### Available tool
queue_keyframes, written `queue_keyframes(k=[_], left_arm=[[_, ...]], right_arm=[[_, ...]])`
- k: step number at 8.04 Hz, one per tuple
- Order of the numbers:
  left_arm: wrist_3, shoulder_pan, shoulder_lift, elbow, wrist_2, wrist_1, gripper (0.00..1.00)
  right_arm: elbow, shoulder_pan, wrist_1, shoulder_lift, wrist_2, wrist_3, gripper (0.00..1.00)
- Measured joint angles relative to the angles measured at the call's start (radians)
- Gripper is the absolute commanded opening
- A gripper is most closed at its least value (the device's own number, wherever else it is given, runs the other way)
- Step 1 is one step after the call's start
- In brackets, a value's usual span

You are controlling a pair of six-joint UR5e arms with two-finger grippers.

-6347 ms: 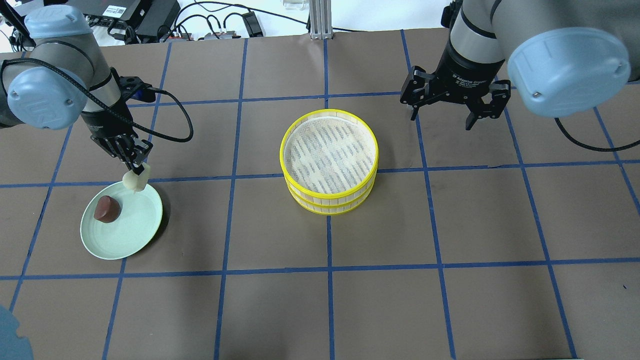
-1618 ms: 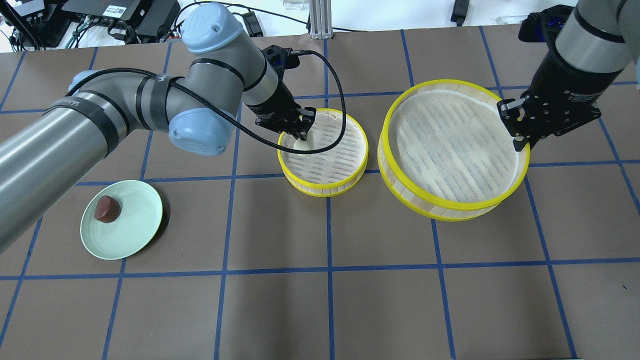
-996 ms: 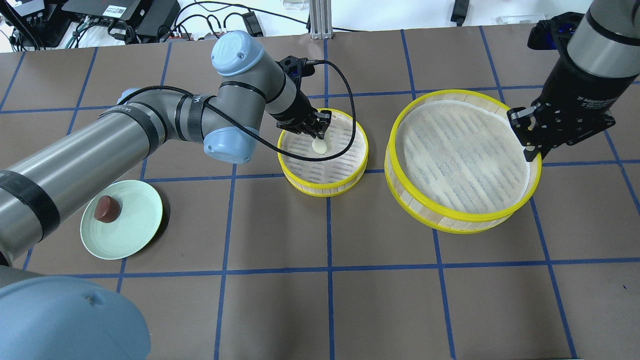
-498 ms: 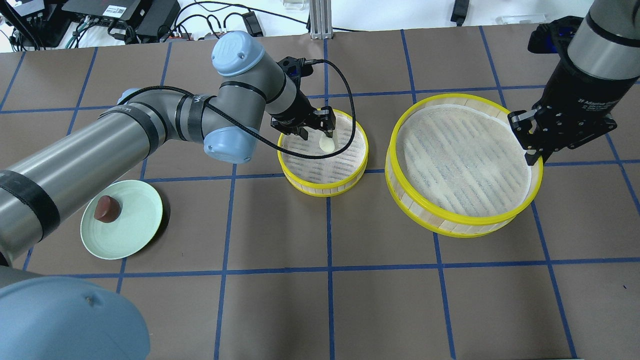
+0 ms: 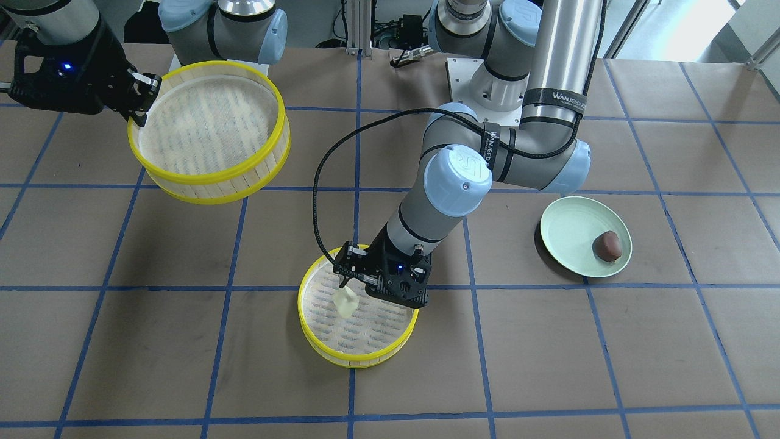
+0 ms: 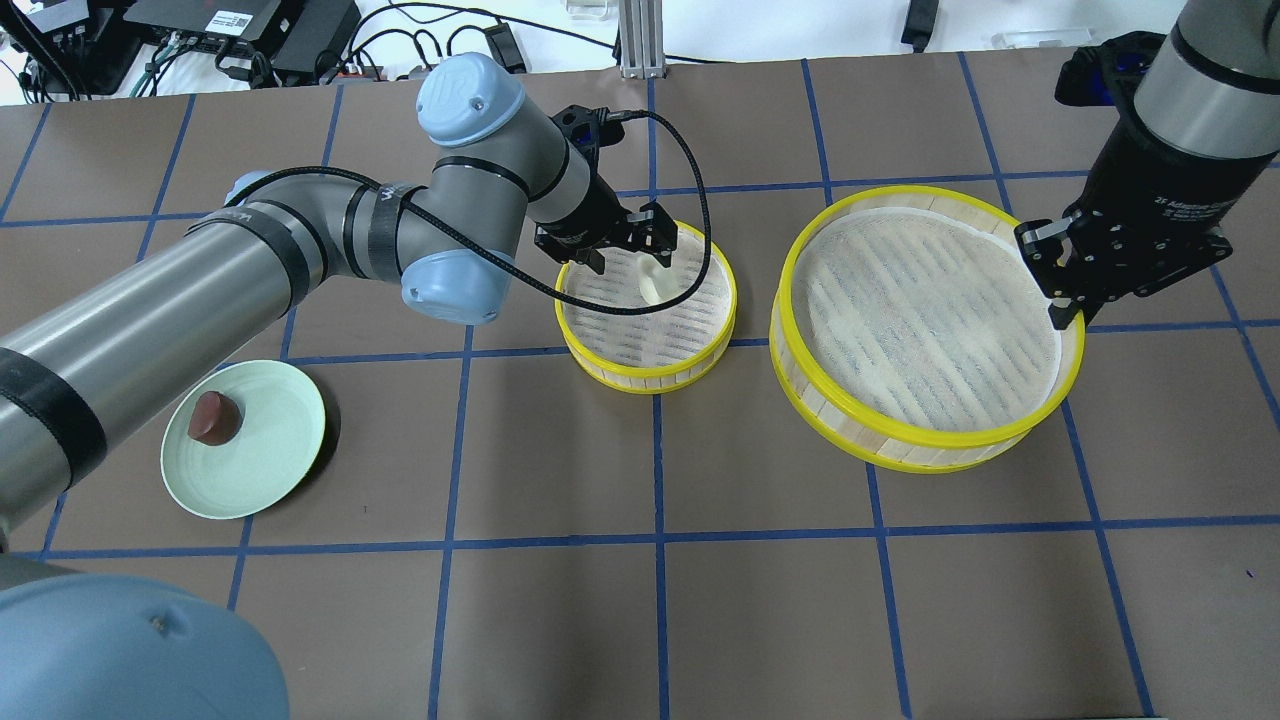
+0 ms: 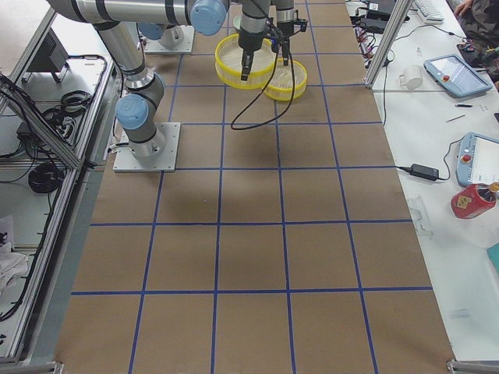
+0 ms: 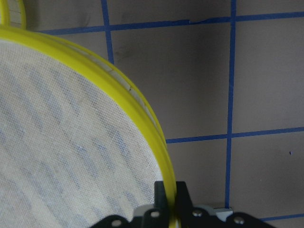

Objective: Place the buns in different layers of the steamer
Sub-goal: 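Restack the top tier with the right gripper while the left withdraws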

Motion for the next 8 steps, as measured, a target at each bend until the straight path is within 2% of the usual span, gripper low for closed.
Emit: queue_keyframes(k=[4, 6, 8], left_arm=[[0.012, 0.001, 0.017, 0.005, 0.034, -0.016, 0.96], [0.041, 0.005, 0.065, 0.007, 0.073, -0.095, 0.98], [0.117, 0.020, 0.127, 0.008, 0.151, -0.190, 1.00]], right_arm=[[-0.002, 0.000, -0.005, 0.004, 0.005, 0.000, 0.03], [-0.015, 0.000, -0.012, 0.017, 0.009, 0.007, 0.03], [-0.048, 0.006, -0.035, 0.063, 0.012, 0.061, 0.03]])
